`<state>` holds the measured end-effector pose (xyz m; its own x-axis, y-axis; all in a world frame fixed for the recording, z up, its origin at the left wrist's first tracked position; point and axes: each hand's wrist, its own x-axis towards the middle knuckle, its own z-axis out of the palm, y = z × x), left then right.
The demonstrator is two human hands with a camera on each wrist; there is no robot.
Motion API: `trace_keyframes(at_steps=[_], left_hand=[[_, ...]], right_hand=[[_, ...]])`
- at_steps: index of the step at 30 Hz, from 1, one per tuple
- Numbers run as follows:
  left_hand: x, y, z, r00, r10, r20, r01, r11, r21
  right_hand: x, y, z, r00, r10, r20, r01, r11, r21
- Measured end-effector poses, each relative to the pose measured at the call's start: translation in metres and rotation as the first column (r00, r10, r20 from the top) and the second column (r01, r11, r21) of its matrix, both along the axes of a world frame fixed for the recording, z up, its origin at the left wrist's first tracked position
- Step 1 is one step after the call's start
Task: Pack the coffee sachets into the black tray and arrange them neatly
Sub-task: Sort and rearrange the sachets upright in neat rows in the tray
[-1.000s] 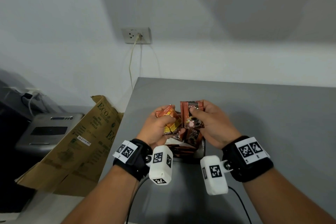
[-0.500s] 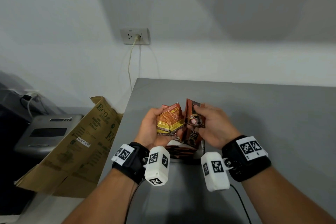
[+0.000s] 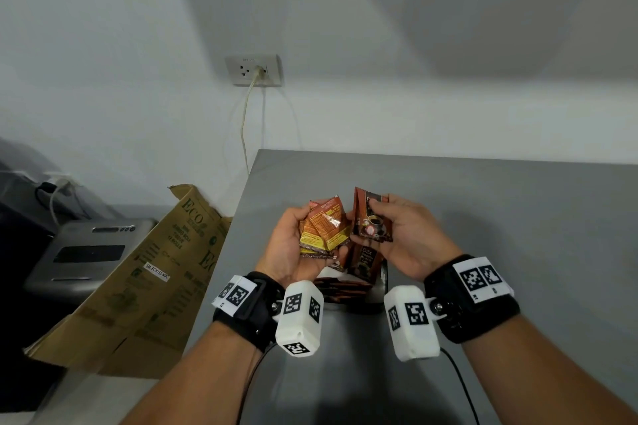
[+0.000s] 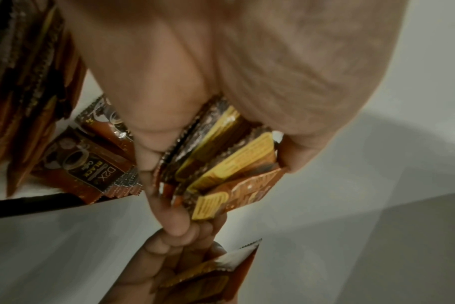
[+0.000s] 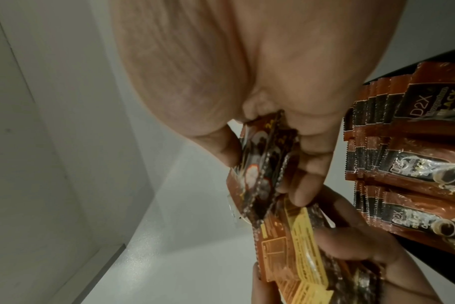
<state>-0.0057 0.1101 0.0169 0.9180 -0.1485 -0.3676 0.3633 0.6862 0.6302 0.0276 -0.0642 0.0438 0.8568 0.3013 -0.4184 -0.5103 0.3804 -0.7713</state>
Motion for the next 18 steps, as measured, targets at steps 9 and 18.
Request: trace_keyframes(at_steps=[9,18], left_hand=[[0.001,0.000,-0.008,1.000,-0.027,0.013,0.028,0.999,-0.025],[0.007,-0.006,-0.015,0.991,-0.004,0.135,-0.039,0.950,0.309]], right_hand=[[-0.001,-0.004,0.003,0.999,0.024,-0.021,-0.024,0.999,0.035],[-0.003,0.003,-0.001,0.999,0.040,-0.021,-0.042,0.997,-0.070]])
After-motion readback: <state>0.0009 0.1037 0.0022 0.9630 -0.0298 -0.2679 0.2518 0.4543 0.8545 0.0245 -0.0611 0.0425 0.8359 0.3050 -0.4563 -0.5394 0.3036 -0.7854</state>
